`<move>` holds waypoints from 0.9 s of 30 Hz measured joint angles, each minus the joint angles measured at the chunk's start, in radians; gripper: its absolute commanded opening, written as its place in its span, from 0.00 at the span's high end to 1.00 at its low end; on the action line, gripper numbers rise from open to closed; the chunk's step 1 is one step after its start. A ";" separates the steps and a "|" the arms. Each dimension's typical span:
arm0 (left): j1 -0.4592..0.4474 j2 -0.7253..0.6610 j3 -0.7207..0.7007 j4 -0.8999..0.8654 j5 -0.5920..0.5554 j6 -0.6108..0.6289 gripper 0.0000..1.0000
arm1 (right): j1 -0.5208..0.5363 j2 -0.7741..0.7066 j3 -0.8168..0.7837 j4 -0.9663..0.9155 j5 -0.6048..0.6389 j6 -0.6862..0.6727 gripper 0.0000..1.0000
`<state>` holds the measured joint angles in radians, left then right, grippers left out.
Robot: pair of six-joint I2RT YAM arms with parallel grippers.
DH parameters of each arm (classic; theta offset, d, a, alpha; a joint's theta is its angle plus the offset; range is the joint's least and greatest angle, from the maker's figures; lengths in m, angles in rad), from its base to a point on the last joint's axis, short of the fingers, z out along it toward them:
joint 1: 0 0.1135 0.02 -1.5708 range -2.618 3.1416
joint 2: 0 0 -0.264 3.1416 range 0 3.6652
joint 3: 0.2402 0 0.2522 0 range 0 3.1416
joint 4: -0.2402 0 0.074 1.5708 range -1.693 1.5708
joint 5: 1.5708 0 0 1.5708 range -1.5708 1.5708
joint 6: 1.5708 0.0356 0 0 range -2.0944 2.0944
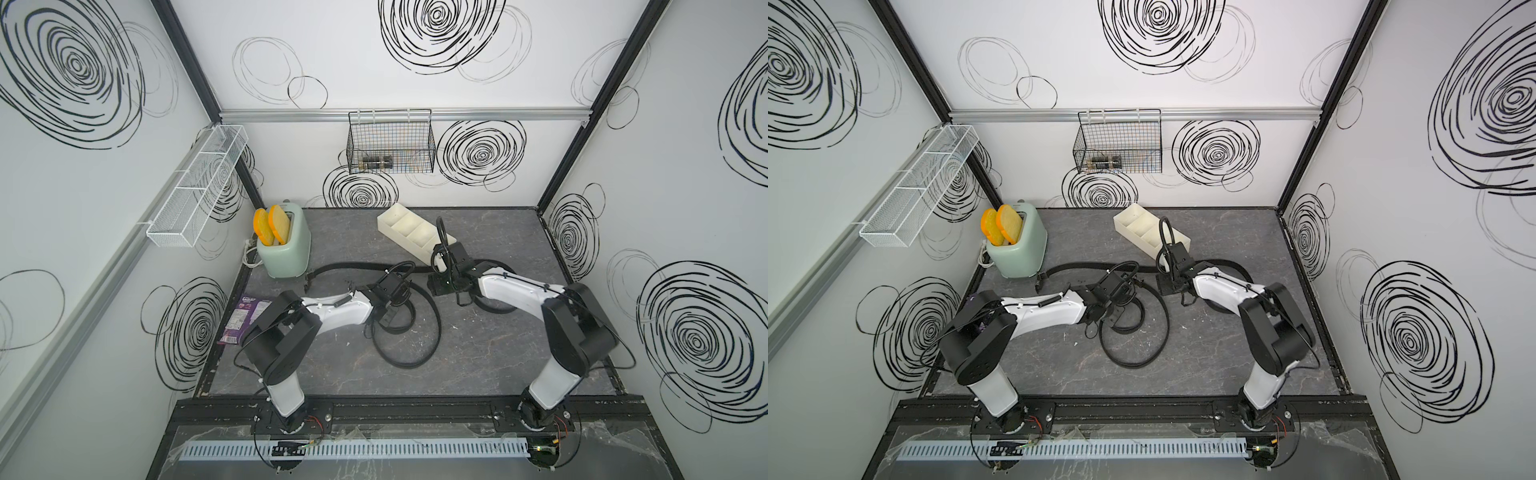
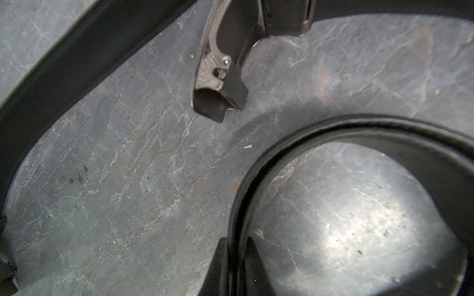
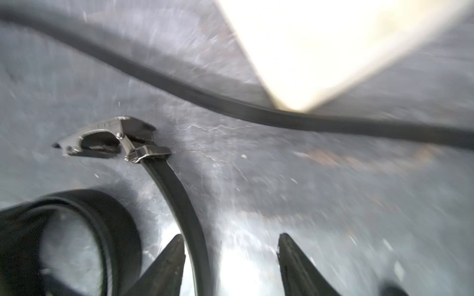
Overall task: Place the belts into the storage roll
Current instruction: Roll the belt at the center of the board.
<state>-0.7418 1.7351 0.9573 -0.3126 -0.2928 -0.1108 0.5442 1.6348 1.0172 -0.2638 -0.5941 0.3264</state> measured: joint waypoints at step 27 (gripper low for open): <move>-0.024 -0.002 -0.010 0.018 -0.008 0.000 1.00 | 0.111 -0.098 -0.331 0.121 0.148 0.567 1.00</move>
<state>-0.7662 1.7329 0.9470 -0.2947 -0.3004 -0.1104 0.6548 1.5372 0.6865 -0.1429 -0.4465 0.8932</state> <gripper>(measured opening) 0.126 0.077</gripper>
